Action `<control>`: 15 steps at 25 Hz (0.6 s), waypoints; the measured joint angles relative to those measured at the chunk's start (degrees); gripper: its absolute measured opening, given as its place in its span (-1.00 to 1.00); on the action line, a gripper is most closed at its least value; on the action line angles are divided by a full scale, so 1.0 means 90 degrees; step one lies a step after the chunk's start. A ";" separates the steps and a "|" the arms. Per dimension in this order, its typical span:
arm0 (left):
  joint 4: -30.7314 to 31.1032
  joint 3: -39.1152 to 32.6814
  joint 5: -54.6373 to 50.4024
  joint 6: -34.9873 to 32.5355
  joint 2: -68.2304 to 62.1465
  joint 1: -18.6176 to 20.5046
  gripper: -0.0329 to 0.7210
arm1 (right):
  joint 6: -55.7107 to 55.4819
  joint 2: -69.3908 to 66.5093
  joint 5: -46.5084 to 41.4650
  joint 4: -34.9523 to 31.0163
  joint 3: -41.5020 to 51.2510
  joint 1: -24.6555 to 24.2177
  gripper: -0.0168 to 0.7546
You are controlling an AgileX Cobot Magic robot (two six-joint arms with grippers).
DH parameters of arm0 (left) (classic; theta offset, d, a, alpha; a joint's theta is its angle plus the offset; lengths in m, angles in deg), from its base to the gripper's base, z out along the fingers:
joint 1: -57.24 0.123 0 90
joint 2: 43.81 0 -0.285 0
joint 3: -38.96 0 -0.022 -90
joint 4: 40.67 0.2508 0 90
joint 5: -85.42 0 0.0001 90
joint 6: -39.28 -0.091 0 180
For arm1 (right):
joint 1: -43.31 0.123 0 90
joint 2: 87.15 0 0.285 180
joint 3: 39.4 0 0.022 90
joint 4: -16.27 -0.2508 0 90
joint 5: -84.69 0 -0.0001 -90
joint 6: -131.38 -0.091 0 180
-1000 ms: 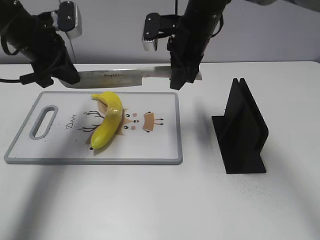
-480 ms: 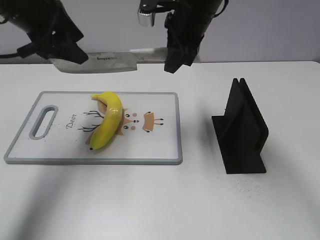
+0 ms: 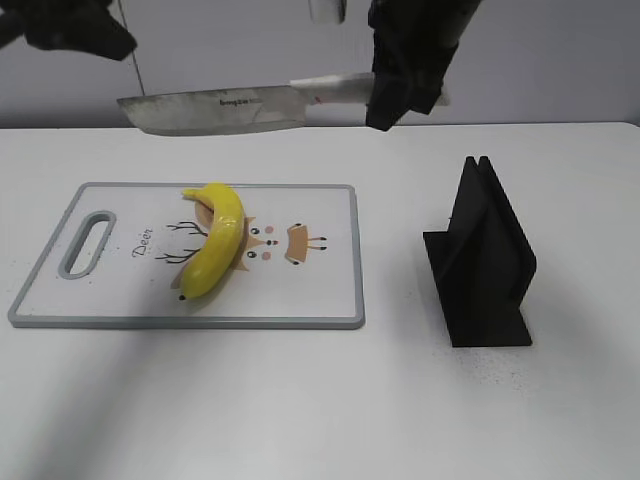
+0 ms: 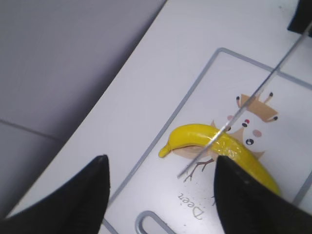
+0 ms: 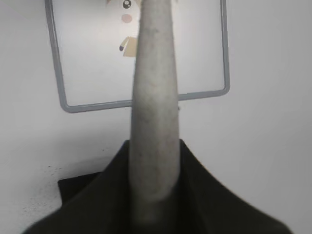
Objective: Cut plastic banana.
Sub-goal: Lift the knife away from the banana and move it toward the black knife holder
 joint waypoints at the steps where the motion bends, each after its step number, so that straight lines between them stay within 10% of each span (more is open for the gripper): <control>1: 0.0198 0.0000 0.0015 0.0581 0.0136 0.0000 0.80 | -0.0222 0.0140 -0.0001 0.0040 0.0125 0.0000 -0.48; 8: 0.1548 0.0000 -0.1108 0.4452 0.0831 0.0095 0.74 | -0.3233 0.0844 -0.0006 0.0078 0.0363 0.0000 -0.48; 15: 0.2038 -0.0056 -0.2132 0.5919 0.1143 0.0594 0.66 | -0.5541 0.1210 -0.0014 0.0146 0.0468 0.0000 -0.48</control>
